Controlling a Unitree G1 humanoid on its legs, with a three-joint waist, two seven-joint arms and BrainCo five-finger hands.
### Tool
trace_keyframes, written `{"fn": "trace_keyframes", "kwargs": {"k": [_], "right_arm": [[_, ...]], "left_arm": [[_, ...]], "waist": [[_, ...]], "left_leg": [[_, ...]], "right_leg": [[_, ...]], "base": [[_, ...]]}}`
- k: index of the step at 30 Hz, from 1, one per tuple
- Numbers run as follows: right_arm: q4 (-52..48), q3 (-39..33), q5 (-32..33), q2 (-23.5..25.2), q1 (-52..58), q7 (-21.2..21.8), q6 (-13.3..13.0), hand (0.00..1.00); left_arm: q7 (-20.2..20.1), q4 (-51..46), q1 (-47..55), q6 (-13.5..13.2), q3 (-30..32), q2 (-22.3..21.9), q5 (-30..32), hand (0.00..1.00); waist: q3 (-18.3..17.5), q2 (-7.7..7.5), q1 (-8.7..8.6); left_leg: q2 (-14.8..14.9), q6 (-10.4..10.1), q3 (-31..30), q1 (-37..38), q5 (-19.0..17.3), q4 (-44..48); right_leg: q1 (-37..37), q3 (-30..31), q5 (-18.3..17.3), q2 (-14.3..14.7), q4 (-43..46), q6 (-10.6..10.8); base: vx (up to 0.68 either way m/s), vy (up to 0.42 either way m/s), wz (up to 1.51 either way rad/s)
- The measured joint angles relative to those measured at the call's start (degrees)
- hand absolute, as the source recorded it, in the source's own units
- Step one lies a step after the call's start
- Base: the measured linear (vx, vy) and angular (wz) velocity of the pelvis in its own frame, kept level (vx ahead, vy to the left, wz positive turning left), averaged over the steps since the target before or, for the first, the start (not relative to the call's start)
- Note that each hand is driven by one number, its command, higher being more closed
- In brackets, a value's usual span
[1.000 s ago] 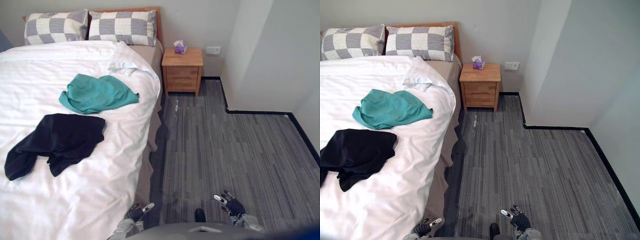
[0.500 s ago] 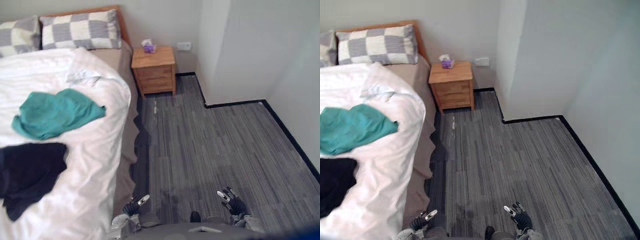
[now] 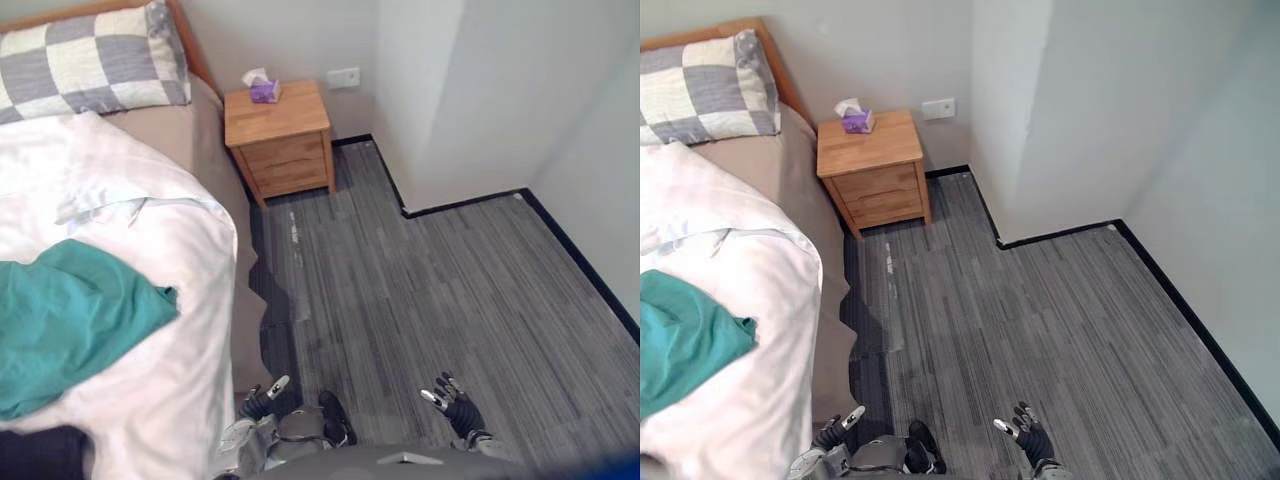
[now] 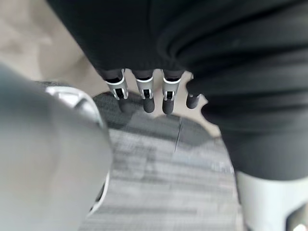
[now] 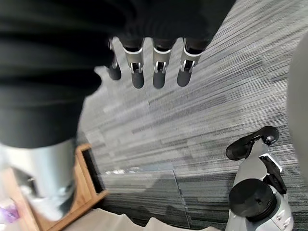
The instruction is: Tidy the bed and pick cloth on bed and put in laundry
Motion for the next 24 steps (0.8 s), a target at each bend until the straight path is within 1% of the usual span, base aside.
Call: {"fn": "trace_keyframes", "kwargs": {"k": [1,2,3,4,5,6,7,8,9,11,12,13,14,15,16,17,18,19,20,21,22,23,24], "right_arm": [[0.3,-1.9,-0.2,0.0,0.0,0.1,0.0,0.0],[0.2,-3.7,-0.1,0.9,-0.4,0.2,-0.1,0.0],[0.2,-4.2,-0.1,1.2,-0.5,0.2,-0.2,0.0],[0.1,-4.6,-0.2,1.3,-1.0,0.1,-0.2,0.0],[-0.1,-4.3,-0.3,1.1,-1.2,0.0,-0.2,0.0],[-0.4,-3.9,-0.2,0.9,-1.2,-0.1,-0.2,0.0],[-0.9,-3.2,-0.1,0.9,-1.2,-0.3,-0.3,0.0],[-1.0,-3.2,0.2,0.9,-1.2,-0.5,-0.7,0.0],[-1.0,-3.2,1.0,0.8,-1.2,-0.7,-0.7,0.0],[-0.9,-2.4,3.8,0.9,-1.2,-2.1,-0.8,0.0],[-0.9,-2.1,5.0,0.8,-1.2,-2.3,-0.8,0.0],[-1.0,-2.0,7.4,0.6,-1.3,-2.4,-0.8,0.0],[-1.0,-1.5,9.7,0.2,-1.5,-2.5,-0.8,0.0],[-1.0,-1.1,10.7,-0.2,-1.7,-2.6,-1.0,0.0],[-0.7,-0.9,11.3,-1.5,-2.5,-2.7,-1.3,0.0],[-0.7,-0.9,11.5,-1.7,-2.9,-2.7,-1.4,0.0],[-1.1,-1.0,13.2,-1.9,-2.9,-2.8,-1.9,0.0],[-2.2,-0.5,13.6,-2.1,-3.1,-2.9,-2.1,0.0],[-1.8,0.9,13.4,-1.7,-2.7,-3.5,-2.1,0.0],[-1.4,0.8,13.4,-2.3,-2.5,-3.8,-2.2,0.0],[-0.3,0.3,13.4,-2.7,-2.7,-4.5,-2.2,0.0],[0.1,0.1,13.5,-2.7,-2.9,-4.7,-2.1,0.0],[1.3,-0.1,13.4,-2.8,-3.8,-5.1,-1.0,0.0]], "left_arm": [[0.9,0.8,0.0,1.2,-0.5,0.4,0.0,0.0],[1.0,2.1,-0.2,1.8,-0.7,1.0,0.0,0.0],[1.0,2.7,-0.3,2.0,-0.9,1.5,0.0,0.0],[1.2,3.9,-0.5,2.2,-1.1,1.9,0.0,0.0],[1.7,4.7,-0.7,2.3,-2.2,2.2,-0.1,0.0],[1.7,4.7,-0.7,2.3,-2.4,2.1,-0.1,0.0],[1.7,4.7,-0.7,2.3,-2.5,2.0,-0.1,0.0],[1.7,4.8,-0.7,2.3,-2.5,2.0,-0.1,0.0],[1.6,4.8,-0.6,2.2,-2.4,1.9,0.0,0.0],[0.8,4.8,-0.9,2.0,-1.8,1.8,0.0,0.0],[0.6,4.8,-0.9,1.9,-1.4,1.7,0.0,0.0],[0.4,4.7,-0.9,1.6,-0.9,1.2,0.1,0.0],[0.2,4.7,-0.9,1.1,-0.2,0.7,0.6,0.0],[-0.2,4.9,-0.9,0.9,-0.1,0.3,1.0,0.0],[-1.2,5.6,-1.0,0.7,0.2,-0.9,2.1,0.0],[-1.8,5.1,-1.0,0.2,0.1,-1.1,3.1,0.0],[-3.0,4.7,-1.3,-0.7,-0.3,-2.1,4.7,0.0],[-3.4,4.9,-2.1,-1.5,-0.3,-1.6,5.6,0.0],[-3.4,5.5,-0.4,-1.9,0.0,-1.1,5.7,0.0],[-3.4,6.0,-0.5,-2.5,0.7,-2.1,5.8,0.0],[-3.6,6.3,-0.5,-3.0,0.8,-3.2,6.4,0.0],[-3.9,6.4,-0.5,-3.2,0.7,-3.3,6.9,0.0],[-4.1,6.6,-0.5,-3.6,0.8,-3.2,7.0,0.0]], "waist": [[-0.6,-0.32,-0.19],[-0.5,-0.5,-0.95],[-0.4,-0.54,-1.82],[-0.3,-0.9,-2.96],[-0.3,-0.86,-3.41],[-0.3,-0.83,-3.42],[-0.2,-0.86,-3.42],[-0.2,-0.84,-3.63],[-0.1,-0.91,-3.71],[0.2,-1.18,-4.22],[0.4,-1.05,-4.27],[1.0,-0.54,-4.37],[1.5,-0.02,-4.63],[1.8,0.62,-4.84],[1.8,2.32,-4.56],[2.3,3.05,-3.78],[3.4,2.47,-5.1],[3.9,2.15,-5.29],[2.4,1.04,-4.91],[2.1,2.07,-5.06],[1.2,3.63,-4.96],[1.5,3.41,-4.9],[1.6,3.57,-4.99]], "left_leg": [[-1.4,-0.4,-1.0,1.9,-0.9,-1.4],[-2.9,-0.7,-3.1,4.3,-1.7,-3.1],[-3.4,-0.8,-4.2,5.4,-2.1,-3.5],[-4.1,-1.2,-6.4,8.7,-2.4,-4.8],[-4.4,-1.2,-8.3,11.9,-2.4,-6.0],[-4.5,-1.3,-9.3,12.9,-2.4,-6.5],[-4.6,-1.6,-11.5,15.0,-2.5,-7.5],[-4.5,-2.1,-13.9,16.8,-2.6,-8.7],[-4.5,-2.4,-15.3,17.5,-2.8,-9.2],[-3.5,-4.0,-20.1,19.5,-3.9,-10.6],[-3.0,-4.5,-21.1,19.9,-4.1,-10.8],[-1.7,-5.9,-22.7,20.7,-4.9,-10.9],[-0.2,-7.5,-23.8,21.6,-5.9,-10.9],[0.9,-8.4,-24.4,22.2,-6.3,-11.0],[3.1,-9.6,-23.6,22.7,-5.5,-11.1],[3.4,-10.1,-23.2,23.0,-4.2,-11.3],[2.9,-10.7,-23.3,24.3,-1.2,-12.1],[3.0,-11.6,-23.5,25.6,0.0,-12.0],[3.1,-11.6,-23.5,26.2,0.0,-11.8],[4.0,-11.7,-23.7,26.7,-0.2,-11.7],[5.9,-11.6,-23.4,26.7,0.6,-10.0],[6.5,-11.6,-23.8,26.2,1.3,-8.4],[8.1,-11.8,-25.4,24.6,2.8,-2.9]], "right_leg": [[-3.6,-0.1,1.5,-1.1,9.6,1.6],[-9.1,0.0,4.7,-2.2,23.0,2.5],[-11.5,-0.2,4.8,-2.9,29.1,2.8],[-14.7,-1.9,4.0,-4.0,37.9,2.5],[-17.4,-3.9,3.0,-5.3,42.5,2.4],[-18.8,-4.5,2.5,-5.8,43.3,2.4],[-21.6,-5.2,1.5,-6.5,42.7,1.6],[-23.5,-5.8,0.0,-6.5,39.3,1.8],[-24.1,-6.2,-0.7,-6.5,36.6,1.9],[-25.1,-8.6,-1.0,-6.3,22.8,1.8],[-25.3,-9.2,-0.7,-6.0,19.0,1.4],[-25.5,-10.2,1.2,-4.9,11.4,0.9],[-25.7,-10.9,5.9,-3.8,4.6,0.6],[-25.1,-11.0,9.2,-2.9,4.3,-0.4],[-23.9,-12.7,8.1,-1.3,4.7,-2.1],[-24.0,-12.8,7.3,-1.3,6.6,-3.3],[-26.3,-12.9,4.9,-3.4,14.8,-5.6],[-30.1,-13.3,2.2,-4.8,21.3,-3.3],[-28.4,-13.9,1.7,-4.1,12.9,-4.8],[-27.9,-14.9,0.5,-3.4,14.0,-5.1],[-26.6,-15.8,-1.8,-1.6,13.7,-4.9],[-25.9,-16.0,-2.5,-1.0,13.5,-5.1],[-23.3,-16.5,-3.5,0.4,11.8,-5.3]], "base": [[0.53,0.272,0.44],[0.42,0.188,0.56],[0.42,0.12,0.88],[0.43,0.08,0.97],[0.43,0.063,0.94],[0.37,0.027,0.94],[0.32,-0.025,1.0],[0.31,-0.052,1.09],[0.32,-0.109,1.19],[0.38,-0.255,1.2],[0.39,-0.365,0.98],[0.27,-0.289,0.75],[0.37,-0.379,0.67],[0.41,-0.368,0.4],[0.42,-0.363,0.19],[0.39,-0.351,0.29],[0.32,-0.372,0.4],[0.32,-0.44,0.48],[0.24,-0.365,0.31],[0.37,-0.419,0.16],[0.35,-0.358,0.05],[0.43,-0.432,-0.04],[0.27,-0.285,-0.04]]}}
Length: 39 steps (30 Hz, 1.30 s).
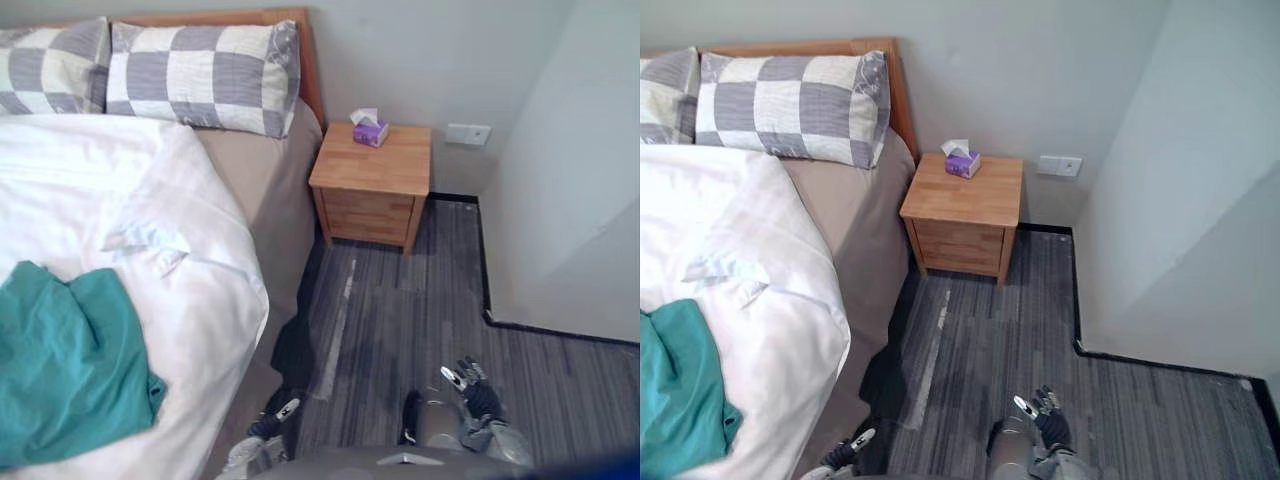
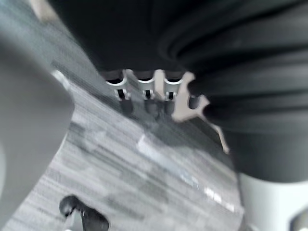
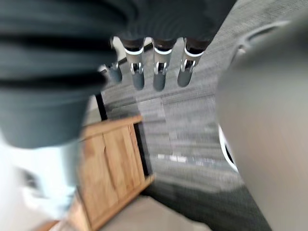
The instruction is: Tidy the bed and pick cloth on bed and put in laundry
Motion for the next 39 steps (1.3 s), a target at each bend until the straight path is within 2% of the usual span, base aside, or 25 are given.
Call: {"fn": "trace_keyframes", "kwargs": {"k": [2,3,5,7,8,10,12,13,14,17,20,21,22,23,24,25,26,27,28,29,31,33,36,37,39], "right_arm": [[1.8,0.2,-0.1,-0.5,-0.9,-0.1,2.1,0.0],[2.1,0.9,-0.1,-0.8,-0.9,0.1,2.9,0.0],[2.3,2.8,-0.4,-0.9,-1.5,0.6,3.8,0.0],[2.4,3.7,-2.0,-1.0,-1.5,0.9,4.5,0.0],[3.1,3.8,-2.5,-1.0,-1.9,1.1,4.8,0.0],[3.6,3.8,-2.6,-0.6,-2.7,2.0,5.1,0.0],[3.1,3.7,-4.2,-0.8,-2.7,3.3,5.2,0.0],[3.0,3.6,-5.2,-0.4,-2.5,3.7,5.2,0.0],[3.1,3.6,-6.7,0.5,-2.4,4.4,5.0,0.0],[3.1,2.6,-9.2,2.8,-3.0,5.4,3.5,0.0],[4.0,2.2,-9.3,3.3,-2.9,5.7,3.3,0.0],[3.9,2.1,-10.0,3.5,-2.8,5.7,2.9,0.0],[3.1,2.9,-10.3,3.3,-3.0,5.7,2.6,0.0],[2.5,3.2,-10.3,3.3,-3.1,5.6,2.4,0.0],[1.7,3.6,-10.2,2.9,-3.2,5.3,2.3,0.0],[1.8,3.8,-10.2,1.8,-2.9,5.0,2.6,0.0],[1.9,3.7,-10.2,1.2,-2.2,4.9,2.9,0.0],[2.2,3.8,-10.1,0.0,-1.6,4.8,3.8,0.0],[2.2,3.6,-9.9,-0.3,-1.3,4.6,4.5,0.0],[1.5,3.5,-9.1,-0.3,-1.3,4.4,4.7,0.0],[0.5,4.0,-9.1,0.2,-1.9,4.4,4.6,0.0],[0.1,4.5,-6.9,0.3,-2.0,5.1,4.6,0.0],[-0.5,5.0,-4.5,0.1,-1.3,5.4,4.6,0.0],[-0.7,5.7,-4.1,0.2,-0.6,5.6,4.6,0.0],[-0.4,7.7,-4.0,1.1,-0.7,7.5,4.6,0.0]], "left_arm": [[0.0,-0.1,0.1,-0.8,0.0,-0.1,1.1,0.0],[0.1,-0.4,0.2,-1.5,0.5,0.6,1.1,0.0],[1.1,-2.5,0.9,-2.6,1.9,0.7,1.1,0.0],[1.3,-4.0,0.9,-2.9,1.9,1.3,1.1,0.0],[1.2,-4.8,0.6,-3.3,1.9,1.4,1.0,0.0],[1.2,-4.7,0.1,-4.0,1.3,1.9,0.9,0.0],[1.3,-4.4,0.1,-4.2,0.8,1.8,0.7,0.0],[1.3,-4.0,-0.1,-4.2,0.0,2.4,0.4,0.0],[1.3,-4.2,-0.2,-4.3,-0.7,3.8,-0.2,0.0],[1.5,-4.3,-0.8,-3.9,-1.3,5.2,-0.2,0.0],[2.7,-4.3,-0.8,-3.8,-2.5,5.3,-0.4,0.0],[3.2,-4.2,-0.8,-3.5,-3.1,5.3,-1.1,0.0],[3.4,-4.2,-0.9,-2.9,-3.5,5.3,-1.6,0.0],[3.4,-4.2,-1.1,-2.7,-3.7,5.6,-1.6,0.0],[3.3,-3.6,-1.5,-2.2,-4.7,6.1,-1.4,0.0],[3.2,-2.7,-1.4,-1.5,-5.7,5.8,-1.5,0.0],[3.3,-2.6,-1.3,-1.4,-5.7,5.5,-1.4,0.0],[3.4,-2.0,-1.3,-1.3,-6.2,5.0,-1.3,0.0],[3.5,-2.0,-1.4,-1.2,-6.6,5.0,-1.2,0.0],[3.6,-1.9,-1.3,-0.9,-8.0,5.6,-1.3,0.0],[3.5,-2.0,-1.7,-0.2,-9.8,6.4,-1.5,0.0],[3.2,-2.0,-2.0,-0.2,-9.6,7.4,-1.5,0.0],[3.2,-1.9,-1.9,0.9,-7.1,6.6,-1.4,0.0],[2.9,-1.9,-1.6,0.8,-5.8,6.5,-1.2,0.0],[2.4,-2.2,-1.3,0.0,-2.4,6.2,-1.1,0.0]], "waist": [[-0.1,0.61,-0.11],[-0.1,0.57,0.24],[0.5,-0.21,0.56],[0.9,-0.8,1.72],[1.1,-1.04,2.97],[1.6,-1.66,3.51],[1.6,-0.95,3.31],[1.3,-1.81,3.04],[1.1,-4.15,3.36],[1.4,-6.66,3.27],[1.6,-6.23,3.18],[2.1,-5.41,3.25],[2.0,-5.7,3.45],[1.9,-6.23,3.58],[2.3,-6.58,2.6],[1.8,-4.57,2.45],[1.4,-4.09,2.66],[1.5,-2.81,2.83],[1.6,-3.05,2.73],[1.6,-2.9,1.74],[2.6,-3.71,0.78],[3.6,-4.95,0.17],[3.6,-4.77,-0.11],[3.2,-5.59,0.16],[2.0,-7.79,2.55]], "left_leg": [[3.0,-2.7,-4.3,-6.5,3.8,16.6],[4.2,-3.1,-5.0,-10.4,3.7,25.9],[5.7,-2.3,-3.6,-18.9,1.0,41.5],[5.4,-1.6,-0.8,-24.2,-1.6,43.9],[4.0,-1.5,1.6,-27.0,-3.5,41.1],[0.7,-0.2,6.0,-29.4,-5.0,30.5],[-2.7,4.1,12.2,-30.3,3.1,13.6],[-3.1,11.1,17.6,-28.8,2.1,10.9],[-6.0,12.0,18.3,-28.2,2.6,7.8],[-9.1,13.9,26.6,-28.2,3.8,6.2],[-8.8,15.5,32.1,-26.1,4.6,6.8],[-8.8,15.6,32.1,-24.8,4.6,6.0],[-9.2,15.8,32.8,-24.0,4.5,5.7],[-9.7,16.0,33.4,-24.2,4.2,6.0],[-10.1,15.9,33.3,-24.8,2.0,6.8],[-9.5,14.7,33.4,-24.4,-1.8,6.8],[-9.6,13.5,33.4,-23.7,-3.7,6.4],[-10.6,14.0,32.2,-21.9,-6.3,3.0],[-12.8,12.7,29.8,-19.9,-5.4,0.6],[-14.5,13.8,25.0,-18.3,-3.3,-2.7],[-16.0,14.0,19.4,-16.7,-1.9,-5.2],[-17.3,13.3,11.3,-15.1,-0.8,-6.7],[-17.2,12.1,0.8,-13.8,-0.1,-7.7],[-17.2,11.1,-1.3,-13.1,0.5,-8.9],[-18.0,9.9,-2.2,-12.5,0.8,-9.9]], "right_leg": [[6.2,-0.8,-0.3,3.2,-6.5,-0.5],[9.1,-0.7,-0.1,4.4,-9.3,-1.1],[15.9,-0.7,0.6,5.8,-15.2,-2.5],[20.5,-0.1,1.5,5.8,-18.5,-2.6],[22.8,1.0,1.7,5.3,-20.4,-2.4],[26.5,2.0,1.9,3.8,-22.2,-1.4],[28.6,1.8,0.6,3.3,-22.0,1.8],[29.9,1.2,-0.6,2.5,-21.7,3.6],[29.4,-0.3,-0.2,0.5,-21.2,4.4],[31.8,-5.6,3.3,-1.4,-23.2,6.8],[32.5,-9.2,6.5,-1.5,-17.7,7.3],[33.7,-10.4,1.7,-0.8,-20.0,7.5],[34.6,-11.6,1.1,-0.2,-25.8,7.2],[34.3,-12.0,3.4,-0.1,-28.4,6.9],[34.5,-14.1,6.3,-0.3,-27.8,7.4],[34.6,-16.6,5.0,0.8,-25.1,8.1],[34.2,-18.1,3.4,0.5,-22.6,8.4],[33.5,-19.4,0.7,-0.9,-13.7,8.5],[30.7,-18.6,0.2,-4.4,-3.7,7.7],[24.0,-12.2,-0.2,-6.6,11.3,4.8],[19.4,-7.3,-4.7,-5.4,16.0,5.6],[14.5,-1.9,-7.6,-3.2,14.4,5.1],[11.0,12.1,-7.5,2.9,5.0,5.9],[10.8,16.4,-5.8,3.8,-0.8,6.5],[12.0,16.6,3.2,1.4,-12.5,4.9]], "base": [[0.35,-0.279,-0.04],[0.37,-0.232,-0.08],[0.37,-0.204,-0.09],[0.37,-0.149,-0.34],[0.37,-0.037,-0.63],[0.48,0.043,-0.53],[0.49,0.125,-0.06],[0.59,0.178,0.47],[0.48,0.145,0.56],[0.39,0.15,0.93],[0.26,0.147,1.16],[0.17,0.05,0.98],[0.13,0.004,0.91],[0.03,-0.069,1.04],[0.03,-0.03,1.21],[0.04,-0.003,1.22],[0.07,0.072,1.11],[0.06,0.07,1.05],[0.13,0.118,1.54],[0.12,0.081,1.3],[0.17,-0.035,1.73],[0.18,-0.114,2.14],[0.21,-0.115,2.1],[0.23,-0.143,1.85],[0.25,-0.193,1.24]]}}
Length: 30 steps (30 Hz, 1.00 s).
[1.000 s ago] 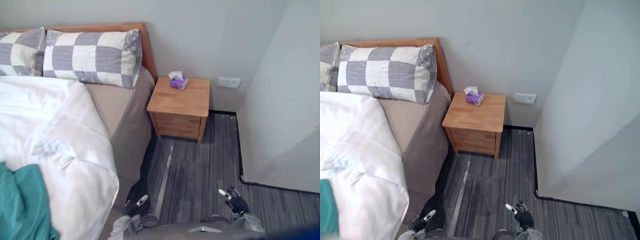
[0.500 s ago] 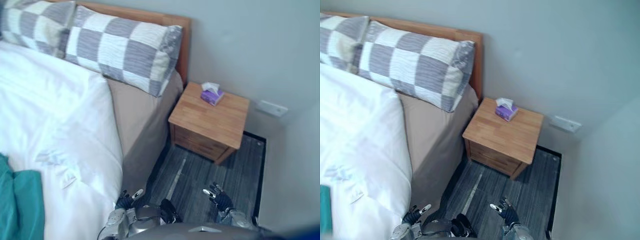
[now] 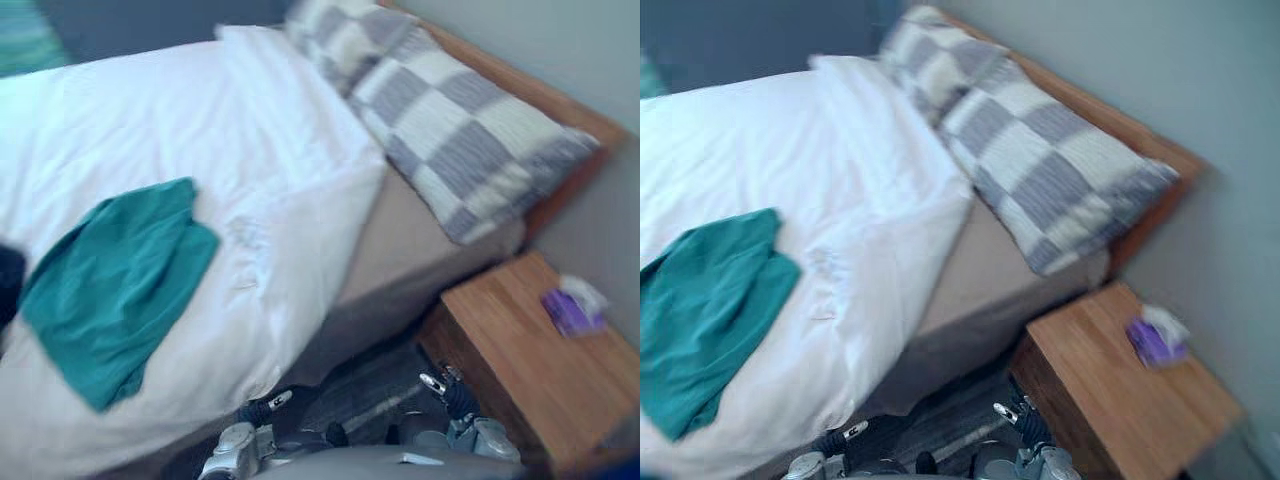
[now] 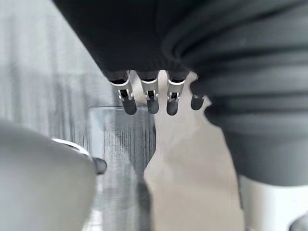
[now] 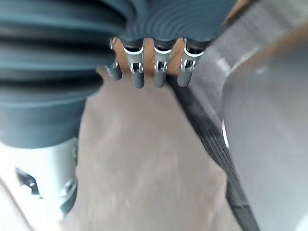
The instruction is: Tidy the bed and pick cloth on bed and put in laundry
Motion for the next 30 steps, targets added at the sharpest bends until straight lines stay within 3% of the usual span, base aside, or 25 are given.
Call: {"fn": "trace_keyframes", "kwargs": {"k": [2,4,6,11,13,14,15,16,18,23,26,30], "right_arm": [[-0.4,0.1,-0.5,0.0,-0.3,1.5,0.0,0.0],[-0.3,0.3,-0.5,-0.6,-0.5,2.2,0.2,0.0],[-0.3,1.5,-0.5,-0.4,-0.5,2.7,0.7,0.0],[-0.1,2.8,1.5,2.3,-1.1,2.1,2.6,0.0],[0.9,2.2,5.0,3.0,-1.2,-1.2,5.5,0.0],[1.0,2.2,6.3,3.0,-1.0,-2.1,5.9,0.0],[0.6,0.9,8.5,2.4,-0.4,-3.4,6.5,0.0],[1.3,0.3,9.8,1.2,-0.3,-4.8,7.4,0.0],[1.8,-2.1,14.2,1.9,0.1,-7.4,7.3,0.0],[1.3,-10.7,20.4,3.6,1.7,-15.3,3.7,0.0],[-1.6,-15.4,20.7,2.9,2.6,-20.1,1.4,0.0],[-11.4,-21.1,18.2,0.0,2.3,-25.4,1.1,0.0]], "left_arm": [[0.0,0.0,0.9,-0.6,2.6,-2.1,1.9,0.0],[0.1,0.0,1.4,-1.0,5.0,-3.5,2.1,0.0],[0.1,0.0,1.9,-1.8,6.0,-4.1,2.2,0.0],[0.1,-0.3,2.8,-2.4,6.4,-4.0,4.8,0.0],[-0.1,-1.2,2.6,-3.1,8.4,-3.8,6.7,0.0],[-0.1,-1.7,2.7,-3.3,8.9,-3.6,6.7,0.0],[0.1,-1.6,2.8,-3.3,9.6,-4.4,6.8,0.0],[0.1,-1.7,2.8,-3.2,10.5,-5.2,6.5,0.0],[0.0,-1.3,3.1,-2.7,10.4,-4.5,6.8,0.0],[-0.1,0.2,2.7,-1.1,10.4,-3.8,8.5,0.0],[-0.5,0.2,2.6,0.4,10.4,-3.7,8.3,0.0],[-1.7,0.2,2.6,2.2,10.5,-3.5,7.6,0.0]], "waist": [[-1.4,1.77,0.31],[-2.0,2.77,-0.09],[-2.8,3.22,0.66],[-5.0,2.08,0.79],[-4.9,-0.02,1.63],[-4.8,-0.88,2.3],[-5.1,0.42,2.25],[-5.2,1.18,2.34],[-5.7,1.01,2.13],[-5.9,1.03,0.57],[-6.0,1.36,0.16],[-5.9,1.49,-0.08]], "left_leg": [[3.1,-4.2,5.1,-0.1,-1.7,0.1],[3.4,-4.2,6.0,1.1,0.1,-0.3],[3.7,-5.0,5.8,1.8,0.0,-0.5],[4.3,-5.5,8.0,1.6,0.0,1.3],[5.8,-6.0,11.7,-1.3,-1.4,10.5],[6.2,-4.2,14.0,-1.5,-3.3,10.4],[9.6,-5.5,15.9,-1.0,0.0,5.8],[10.7,-6.2,14.5,-0.8,0.6,5.3],[9.4,-5.9,15.2,0.9,1.0,1.7],[8.2,-7.7,16.8,4.9,3.3,-5.3],[8.0,-7.8,17.5,5.3,4.5,-7.7],[8.2,-7.8,18.5,5.6,4.6,-8.2]], "right_leg": [[3.1,-4.1,1.5,0.3,-4.3,-0.6],[5.5,-5.7,1.5,0.6,-6.6,-0.6],[7.6,-6.4,1.5,1.0,-8.5,-0.6],[10.6,-10.4,1.8,0.9,-9.5,-1.1],[12.4,-11.4,4.2,-0.4,-8.7,-2.1],[12.5,-11.2,4.2,-1.0,-8.2,-2.1],[12.7,-11.5,4.1,-0.2,-6.4,-2.0],[12.7,-11.1,3.0,0.5,-5.5,-1.3],[12.5,-11.0,2.3,-0.7,-4.7,-0.9],[12.0,-10.8,2.3,-0.8,-3.2,-0.9],[11.7,-10.0,2.4,-0.4,-3.2,-0.8],[11.4,-9.5,2.4,-0.3,-3.2,-0.7]], "base": [[0.22,-0.168,0.69],[0.23,-0.132,0.59],[0.23,-0.095,0.27],[0.14,-0.071,0.37],[0.09,-0.018,0.38],[0.0,-0.032,0.19],[-0.03,-0.015,0.12],[0.0,-0.002,0.13],[0.08,0.048,-0.02],[0.01,-0.002,-0.12],[-0.02,-0.051,-0.12],[-0.01,-0.079,-0.15]]}}
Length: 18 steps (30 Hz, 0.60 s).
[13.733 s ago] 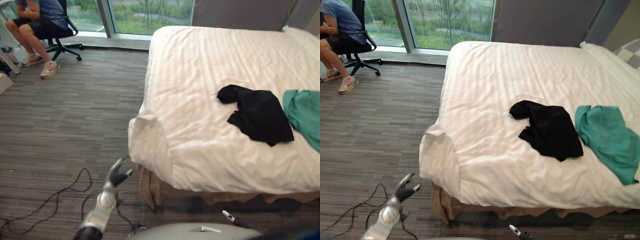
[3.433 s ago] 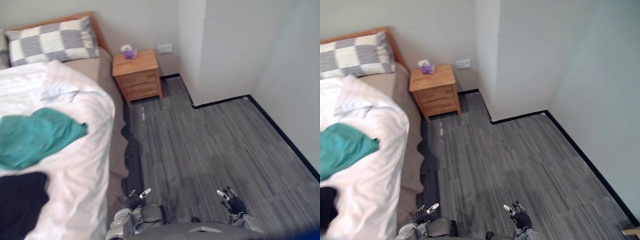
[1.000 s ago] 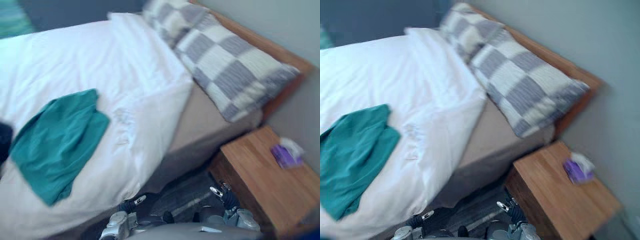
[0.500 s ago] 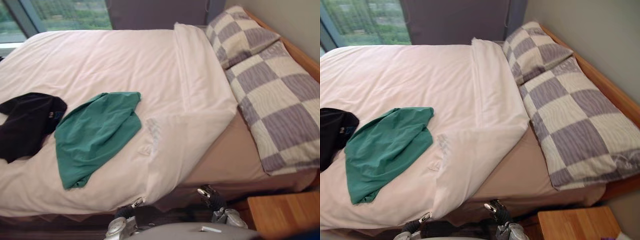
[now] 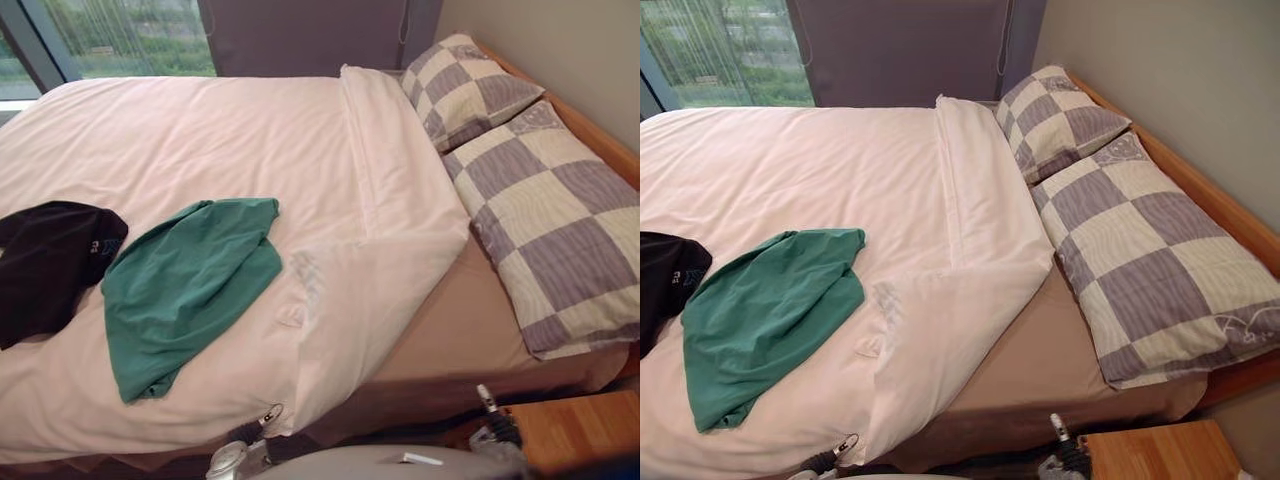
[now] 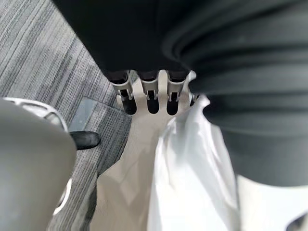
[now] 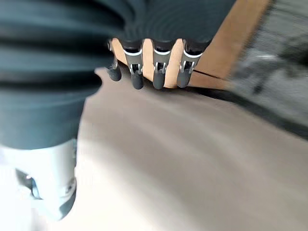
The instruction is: Tidy the bed and pick cloth on bed and put in laundry
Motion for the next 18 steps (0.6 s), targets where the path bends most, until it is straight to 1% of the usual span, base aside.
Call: {"fn": "trace_keyframes", "kwargs": {"k": [2,3,4,5,6,7,8,9,11,13,15,16,18], "right_arm": [[-6.2,-5.8,-2.6,-4.1,-0.1,-0.5,-0.3,0.0],[-7.0,-7.1,-3.5,-4.8,-0.2,-0.4,-1.2,0.0],[-8.7,-9.1,-5.0,-5.7,0.0,-0.1,-3.4,0.0],[-9.3,-9.6,-5.8,-6.0,0.1,0.1,-4.7,0.0],[-11.0,-10.1,-7.5,-6.2,0.4,0.8,-7.3,0.0],[-13.6,-9.8,-9.0,-6.2,1.2,1.5,-9.0,0.0],[-15.1,-9.8,-9.9,-6.2,1.5,2.0,-9.5,0.0],[-18.9,-9.7,-12.1,-6.2,2.2,2.6,-10.0,0.0],[-27.4,-8.3,-17.3,-7.4,2.5,3.6,-10.1,0.0],[-32.9,-5.3,-20.6,-10.1,2.1,5.4,-10.0,0.0],[-36.5,-2.5,-23.5,-11.7,0.6,6.9,-9.6,0.0],[-37.2,-1.2,-24.6,-12.2,-0.7,7.6,-8.8,0.0],[-37.3,1.8,-25.9,-13.0,-3.5,8.7,-6.8,0.0]], "left_arm": [[0.0,-0.1,0.0,1.1,-0.1,-0.1,-0.9,0.0],[-0.1,-0.2,0.1,1.5,-0.1,-0.1,-1.6,0.0],[-0.1,-0.3,0.1,2.2,-0.1,0.1,-2.5,0.0],[-0.1,-0.4,0.2,2.4,-0.1,0.4,-3.1,0.0],[-0.1,-0.4,0.4,2.5,-0.2,0.9,-4.0,0.0],[-0.2,-0.4,0.8,2.4,-0.2,1.1,-4.6,0.0],[-0.2,-0.4,0.9,2.4,-0.2,1.1,-4.6,0.0],[-0.5,-0.4,1.2,2.4,-0.1,1.3,-4.7,0.0],[-0.7,-0.6,1.9,1.8,-0.1,1.3,-5.8,0.0],[-0.7,-1.4,2.8,1.2,-0.1,1.3,-6.8,0.0],[-0.7,-2.1,3.6,0.4,-0.1,1.5,-6.8,0.0],[-0.7,-2.1,3.7,-0.1,-0.2,1.8,-6.8,0.0],[-0.7,-2.0,4.0,-0.5,-0.4,2.7,-6.8,0.0]], "waist": [[-0.1,0.19,-0.5],[-0.1,0.13,-0.46],[-0.1,0.0,-0.48],[-0.1,-0.05,-0.49],[-0.1,-0.08,-0.49],[-0.1,-0.07,-0.88],[-0.1,-0.05,-0.97],[-0.1,-0.07,-1.07],[-0.1,-0.13,-1.55],[-0.1,-0.19,-1.85],[-0.3,-0.27,-2.42],[-0.3,-0.22,-2.41],[-0.2,-0.64,-2.4]], "left_leg": [[0.1,0.1,0.2,-0.4,0.1,-0.1],[0.2,0.1,0.2,-0.6,0.1,-0.1],[0.2,0.3,0.3,-1.0,0.2,-0.1],[0.2,0.4,0.5,-1.3,0.3,-0.1],[0.3,0.5,0.8,-1.5,0.4,-0.1],[0.3,0.5,1.0,-1.8,0.5,-0.1],[0.4,0.5,1.1,-1.8,0.6,-0.1],[0.5,0.5,1.3,-1.9,0.6,-0.1],[0.6,0.7,1.2,-2.0,0.7,-0.2],[0.6,1.0,0.6,-2.5,0.9,-0.2],[0.5,1.2,-0.4,-3.9,1.4,-0.2],[0.5,1.3,-0.6,-4.1,1.7,-0.2],[0.3,1.7,-1.5,-5.1,2.3,-0.1]], "right_leg": [[-0.6,0.1,0.3,0.2,-0.4,0.5],[-0.6,0.2,0.3,0.2,-0.7,0.5],[-0.7,0.4,0.3,0.4,-1.2,0.5],[-0.6,0.5,0.3,0.5,-1.5,0.5],[-0.8,0.5,0.3,0.6,-2.0,0.5],[-1.1,0.9,0.4,0.7,-2.1,0.5],[-1.3,1.2,0.4,0.8,-2.1,0.5],[-1.4,1.4,0.4,0.9,-2.2,0.5],[-1.5,1.4,0.4,1.1,-2.2,0.5],[-1.7,1.3,0.4,1.2,-2.6,0.5],[-2.6,1.3,0.4,1.2,-2.7,0.5],[-2.9,1.3,0.4,1.3,-2.9,0.5],[-3.3,1.3,0.4,1.4,-3.5,0.5]], "base": [[0.0,-0.062,0.02],[0.0,-0.061,0.01],[0.01,-0.056,-0.04],[0.02,-0.095,-0.12],[0.02,-0.097,-0.16],[0.03,-0.097,-0.17],[0.02,-0.061,-0.16],[0.02,-0.079,-0.12],[0.01,-0.095,-0.03],[0.01,-0.074,0.1],[0.01,-0.062,0.2],[0.03,-0.06,0.17],[0.02,-0.066,0.19]]}}
